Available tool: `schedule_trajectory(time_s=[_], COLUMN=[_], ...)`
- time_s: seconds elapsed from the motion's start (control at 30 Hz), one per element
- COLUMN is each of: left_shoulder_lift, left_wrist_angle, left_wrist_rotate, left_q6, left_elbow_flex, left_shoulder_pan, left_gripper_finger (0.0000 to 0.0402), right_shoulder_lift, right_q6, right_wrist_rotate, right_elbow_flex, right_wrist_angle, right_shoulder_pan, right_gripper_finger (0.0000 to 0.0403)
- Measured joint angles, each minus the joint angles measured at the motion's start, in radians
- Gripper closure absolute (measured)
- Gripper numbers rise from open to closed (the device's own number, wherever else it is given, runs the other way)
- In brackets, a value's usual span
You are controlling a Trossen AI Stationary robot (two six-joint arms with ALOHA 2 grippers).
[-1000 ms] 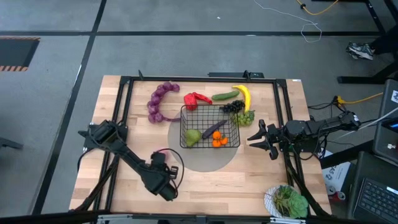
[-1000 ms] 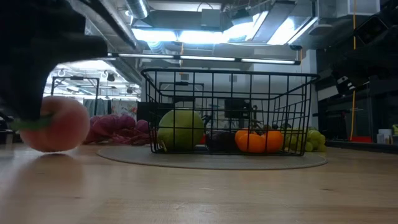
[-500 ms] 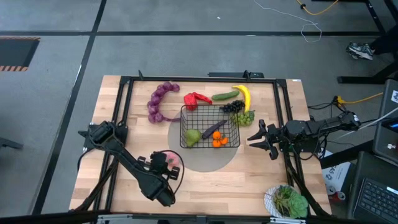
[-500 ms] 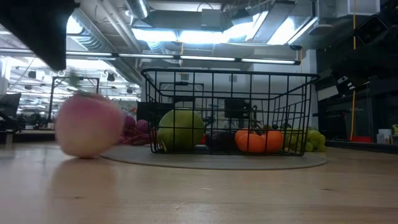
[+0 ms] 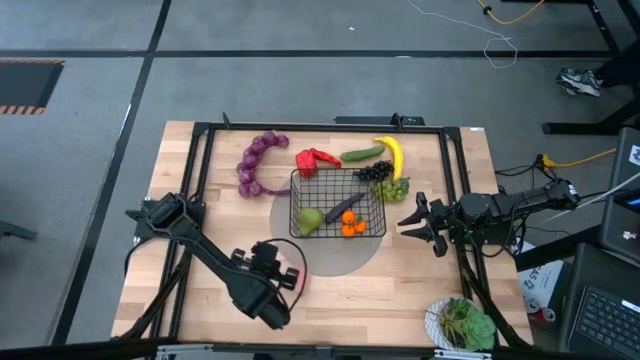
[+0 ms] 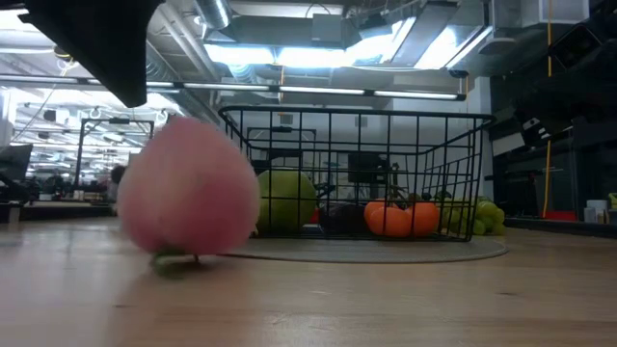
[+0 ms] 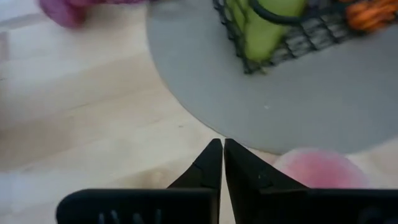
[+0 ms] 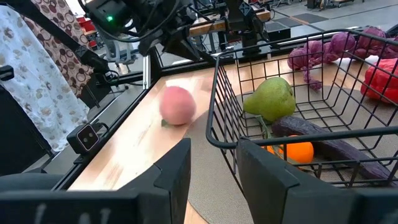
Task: Build produce basket
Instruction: Put the apricot into the wire basket
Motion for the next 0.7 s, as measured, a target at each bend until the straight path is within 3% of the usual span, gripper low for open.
schedule_trajectory(time_s=[0.37,0.7], left_shoulder_lift=[0.0,0.018], left_wrist_angle=[0.351,0.758], left_wrist_rotate=[0.001,0.001], left_q6=[0.221,0.56], left_elbow_flex=[0.0,0.001], left_shoulder_pan=[-0.042,-0.051], left_gripper_finger=[0.0371,0.04], right_shoulder_lift=[0.0,0.0], right_q6=[0.0,0.0], right_wrist_rotate=[0.0,0.0], right_elbow_flex=[0.0,0.0], right_wrist_angle=[0.0,0.0], right_shoulder_pan=[0.0,0.0], right_gripper_finger=[0.0272,0.0272])
